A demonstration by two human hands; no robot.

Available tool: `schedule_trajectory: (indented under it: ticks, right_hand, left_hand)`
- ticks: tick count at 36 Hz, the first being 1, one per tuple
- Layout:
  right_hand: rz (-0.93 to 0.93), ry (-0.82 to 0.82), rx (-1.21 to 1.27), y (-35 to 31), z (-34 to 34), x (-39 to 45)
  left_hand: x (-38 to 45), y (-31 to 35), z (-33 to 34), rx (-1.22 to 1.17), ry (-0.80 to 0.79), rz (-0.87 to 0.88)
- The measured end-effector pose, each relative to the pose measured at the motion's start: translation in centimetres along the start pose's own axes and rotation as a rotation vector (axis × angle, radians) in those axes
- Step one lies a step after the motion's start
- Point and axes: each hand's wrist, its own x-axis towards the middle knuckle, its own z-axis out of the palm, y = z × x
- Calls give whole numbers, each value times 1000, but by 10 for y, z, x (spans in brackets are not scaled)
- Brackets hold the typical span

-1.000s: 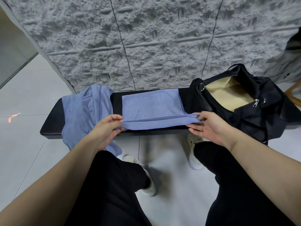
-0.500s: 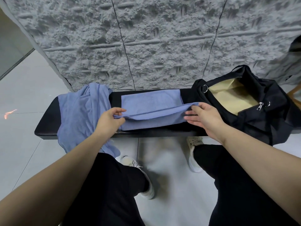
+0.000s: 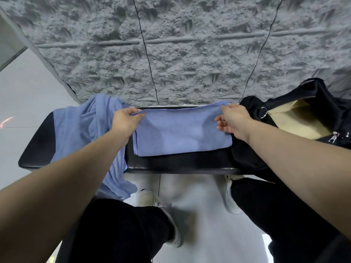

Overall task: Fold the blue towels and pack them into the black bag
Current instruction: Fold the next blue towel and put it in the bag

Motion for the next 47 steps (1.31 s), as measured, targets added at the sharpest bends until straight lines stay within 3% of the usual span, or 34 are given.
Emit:
schedule_trajectory:
  ticks: [12,18,23,30,34,39,41,47]
  right_hand:
    - [41,89,-63,11,15,70]
    - [-113,88,-179,19,20,77]
    - [-380,6,-541,23,26,73]
    - [-731,-105,-1096,22,34,70]
    - [-739,-162,-1266,20,36,77]
    - [-617,-170,-1322,17,38,86]
    - [-571,-144,-1275,14,39,85]
    - [-476,-38,-1228,6,37,75]
  left_hand:
    - [47,-13,33,-4,15,-50]
    - [39,-23,33,141,88,71]
    - [12,-23,27,316,59,135]
    - [-34,-20,28,757,-392,650]
    - [-36,-27,26,994,-498,912]
    - [-37,-36,31,1102,-428,1096]
    - [-36,-37,34,1129,-343,1096]
    - [-27,-27,29,1235,-170,739]
